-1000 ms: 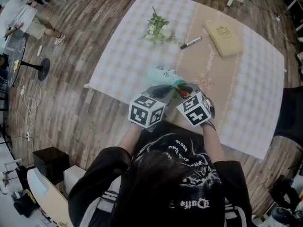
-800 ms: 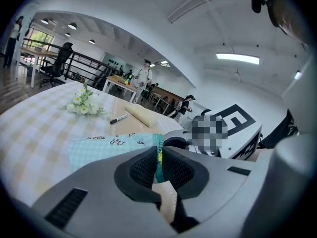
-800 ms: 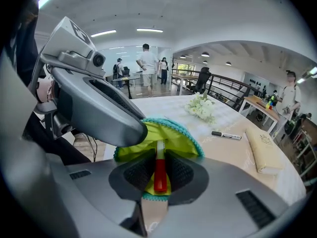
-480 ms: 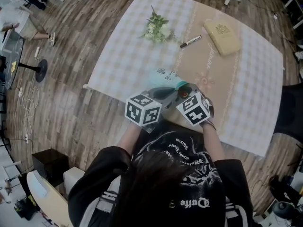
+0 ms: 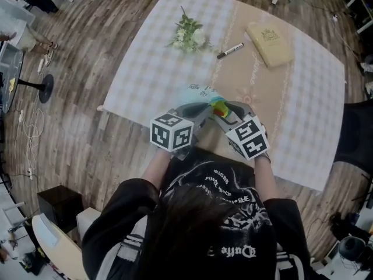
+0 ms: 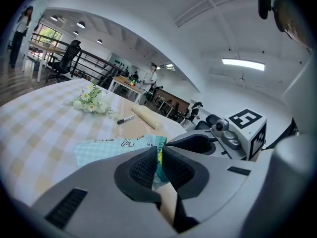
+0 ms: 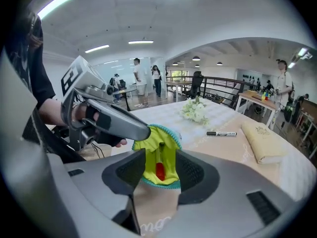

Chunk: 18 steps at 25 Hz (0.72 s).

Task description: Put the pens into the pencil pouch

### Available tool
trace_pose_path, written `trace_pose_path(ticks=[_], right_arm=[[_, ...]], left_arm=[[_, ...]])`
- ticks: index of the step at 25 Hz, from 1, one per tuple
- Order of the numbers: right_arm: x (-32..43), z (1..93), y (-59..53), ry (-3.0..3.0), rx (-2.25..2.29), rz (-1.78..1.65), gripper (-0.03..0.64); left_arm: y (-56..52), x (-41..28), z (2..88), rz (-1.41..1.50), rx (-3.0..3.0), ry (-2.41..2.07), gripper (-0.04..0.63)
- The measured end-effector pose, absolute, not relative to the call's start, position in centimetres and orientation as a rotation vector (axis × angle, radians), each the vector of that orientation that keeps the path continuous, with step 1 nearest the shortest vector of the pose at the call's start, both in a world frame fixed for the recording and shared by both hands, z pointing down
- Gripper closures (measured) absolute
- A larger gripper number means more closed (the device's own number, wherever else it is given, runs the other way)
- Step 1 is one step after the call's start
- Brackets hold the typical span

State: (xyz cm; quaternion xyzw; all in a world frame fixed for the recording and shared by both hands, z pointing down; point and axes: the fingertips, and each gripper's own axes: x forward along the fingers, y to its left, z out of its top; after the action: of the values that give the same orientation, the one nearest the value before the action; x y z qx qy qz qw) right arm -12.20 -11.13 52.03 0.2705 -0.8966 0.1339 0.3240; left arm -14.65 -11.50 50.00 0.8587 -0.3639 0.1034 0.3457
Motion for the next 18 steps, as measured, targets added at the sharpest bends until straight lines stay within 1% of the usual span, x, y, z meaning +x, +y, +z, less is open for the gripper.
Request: trace_pose_path(ticks=[7, 14, 18], right_arm=[[-9.6, 49.1, -13.6, -2.425, 0.874, 0.396, 0.420], [-7.4, 46.5, -19.5, -2.454, 1.101, 0.432, 0.434], [-6.7, 46.3, -23.1, -2.464, 1.233, 0.523, 0.442]], left_arm=[[-13.7, -15.5, 49.9, 0.287, 2.236, -1.002, 0.551], [-16.2, -17.8, 49.0, 0.234, 2.208, -1.102, 0.551], [-17.5, -18.9, 48.6, 0.225, 2.202, -1.151, 0.551]])
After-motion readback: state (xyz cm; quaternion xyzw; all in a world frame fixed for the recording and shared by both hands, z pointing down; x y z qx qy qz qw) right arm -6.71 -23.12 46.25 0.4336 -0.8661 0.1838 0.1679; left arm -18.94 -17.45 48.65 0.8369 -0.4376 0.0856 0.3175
